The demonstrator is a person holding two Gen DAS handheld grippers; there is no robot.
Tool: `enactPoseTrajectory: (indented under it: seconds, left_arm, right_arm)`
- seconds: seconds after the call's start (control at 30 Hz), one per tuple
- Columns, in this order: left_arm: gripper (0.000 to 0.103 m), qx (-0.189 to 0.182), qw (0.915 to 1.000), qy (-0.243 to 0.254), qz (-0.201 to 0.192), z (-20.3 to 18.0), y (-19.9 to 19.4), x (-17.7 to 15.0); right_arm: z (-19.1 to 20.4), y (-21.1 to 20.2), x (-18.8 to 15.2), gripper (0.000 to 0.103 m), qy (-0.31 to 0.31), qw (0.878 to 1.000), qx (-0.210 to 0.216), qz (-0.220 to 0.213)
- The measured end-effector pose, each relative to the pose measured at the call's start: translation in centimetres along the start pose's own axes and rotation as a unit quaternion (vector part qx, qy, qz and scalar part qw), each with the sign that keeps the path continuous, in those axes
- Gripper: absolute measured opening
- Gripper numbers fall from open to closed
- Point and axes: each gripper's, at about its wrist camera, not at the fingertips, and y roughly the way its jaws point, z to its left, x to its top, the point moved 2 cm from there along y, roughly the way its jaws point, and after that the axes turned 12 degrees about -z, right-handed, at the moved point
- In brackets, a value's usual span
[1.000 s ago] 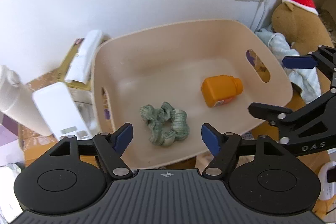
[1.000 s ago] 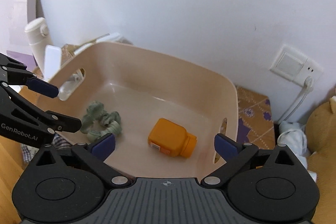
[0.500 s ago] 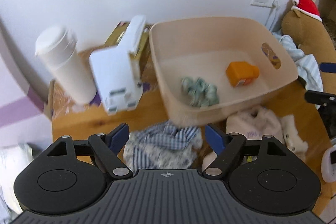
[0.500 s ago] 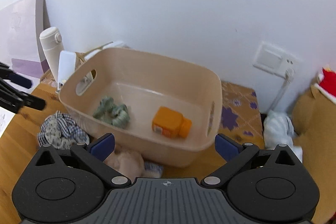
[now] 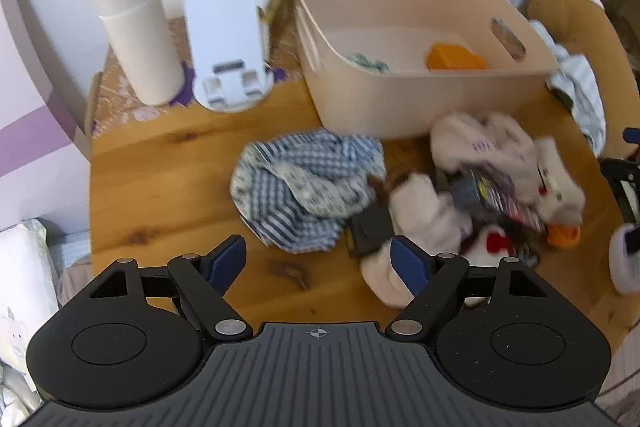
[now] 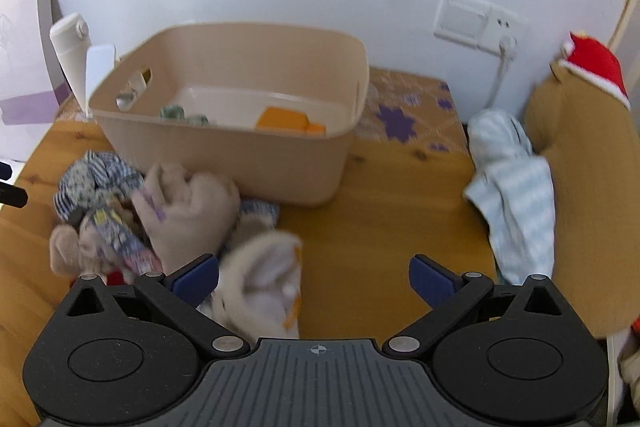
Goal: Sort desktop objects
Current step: 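Withdraw both open grippers from the basket back toward the pile, then grasp the beige fuzzy sock with the left gripper while the right gripper grasps the orange cap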
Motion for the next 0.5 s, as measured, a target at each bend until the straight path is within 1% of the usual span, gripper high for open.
enactPoseTrajectory:
  seconds: [0.13, 0.23, 0.33, 0.5]
  left_arm:
    - [0.081, -0.009, 0.9997, 0.018, 0.011, -1.5, 0.5, -1.5]
    - [0.081, -0.019, 0.9994, 0.025, 0.018, -2.7, 0.8, -2.2]
    - [0.081, -0.027, 0.9991, 0.03, 0.013, -3.9, 1.1, -2.4]
    - [0.081, -0.019, 0.9993, 0.032, 0.004, -5.6, 2.2, -2.3]
  right_arm:
    - [0.2, -0.1, -2.2, 0.103, -0.004, 1.0, 0.008, 0.027]
    - [0.8, 0.0, -3.6, 0.103, -0.019, 0.999, 0.014, 0.043]
    - [1.4, 0.3, -4.8, 0.103, -0.026, 0.998, 0.018, 0.055]
    - [2.1, 1.3, -6.7, 0.103, -0.032, 0.996, 0.018, 0.076]
